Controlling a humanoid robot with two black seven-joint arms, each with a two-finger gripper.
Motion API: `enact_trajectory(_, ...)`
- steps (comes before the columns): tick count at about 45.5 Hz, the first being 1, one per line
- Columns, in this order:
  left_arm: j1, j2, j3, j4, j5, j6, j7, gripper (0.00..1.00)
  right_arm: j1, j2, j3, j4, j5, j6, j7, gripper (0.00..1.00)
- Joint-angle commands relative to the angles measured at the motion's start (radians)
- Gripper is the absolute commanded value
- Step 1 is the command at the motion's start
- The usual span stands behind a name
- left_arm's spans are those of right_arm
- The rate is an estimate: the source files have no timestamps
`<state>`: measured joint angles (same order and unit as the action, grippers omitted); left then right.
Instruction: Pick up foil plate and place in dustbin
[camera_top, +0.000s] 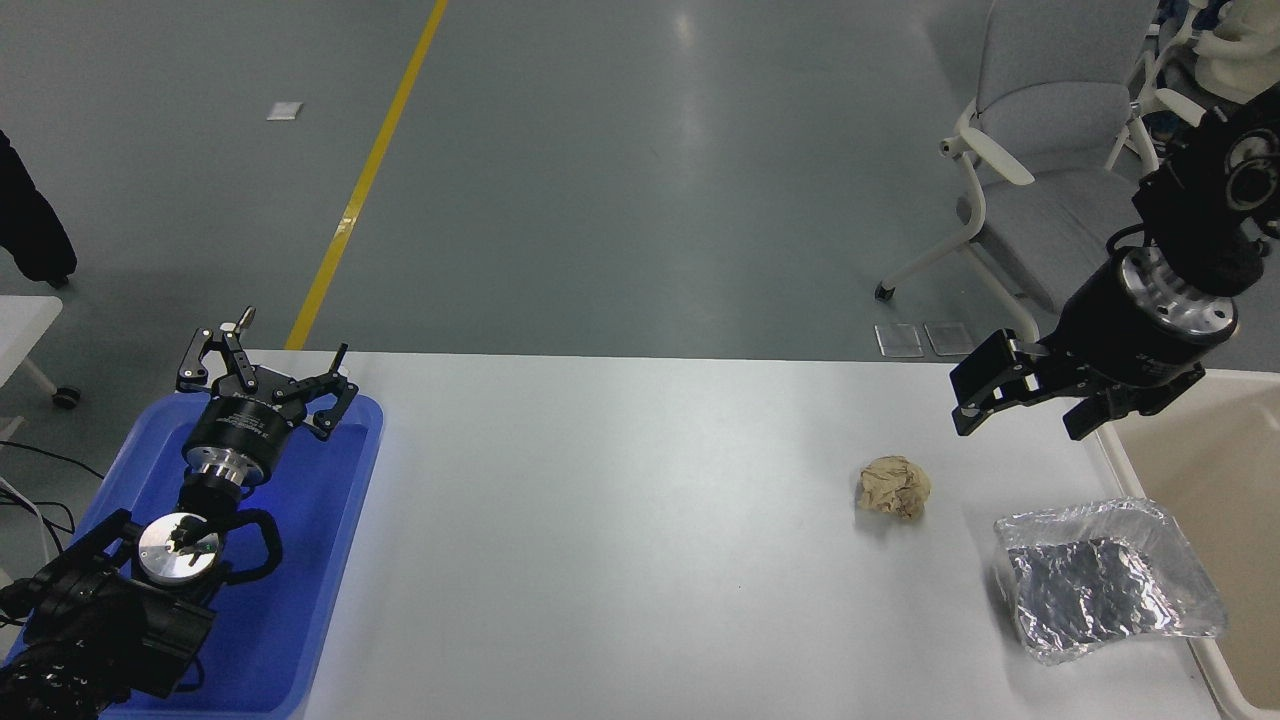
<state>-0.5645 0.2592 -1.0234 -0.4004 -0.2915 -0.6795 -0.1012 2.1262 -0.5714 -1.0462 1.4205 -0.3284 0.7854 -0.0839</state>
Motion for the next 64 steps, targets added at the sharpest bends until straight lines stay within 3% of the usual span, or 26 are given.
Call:
enact_trajectory(1,0.000,0.000,-0.001,0.000,0.000,0.000,0.000,1.00,-0.011,-0.016,-0.014,-0.006,0.014,0.000,0.001,1.00)
enact_trajectory(28,0.000,0.000,0.000,0.000,0.000,0.000,0.000,1.00,-0.087,-0.061,-0.086,-0.104,0.019,-0.002,0.001,1.00)
enact_trajectory(34,0.000,0.000,-0.001,0.000,0.002,0.000,0.000,1.00,-0.218,-0.062,-0.095,-0.173,-0.026,-0.213,0.001,1.00)
enact_trajectory(39,0.000,0.000,-0.001,0.000,0.000,0.000,0.000,1.00,-0.328,-0.064,-0.095,-0.225,-0.156,-0.348,0.003,1.00)
enact_trajectory(46,0.000,0.000,0.000,0.000,0.000,0.000,0.000,1.00,-0.443,-0.070,-0.078,-0.245,-0.307,-0.449,0.003,1.00)
enact_trajectory(64,0.000,0.000,0.000,0.000,0.000,0.000,0.000,1.00,-0.742,-0.064,-0.021,-0.390,-0.436,-0.606,0.015,1.00)
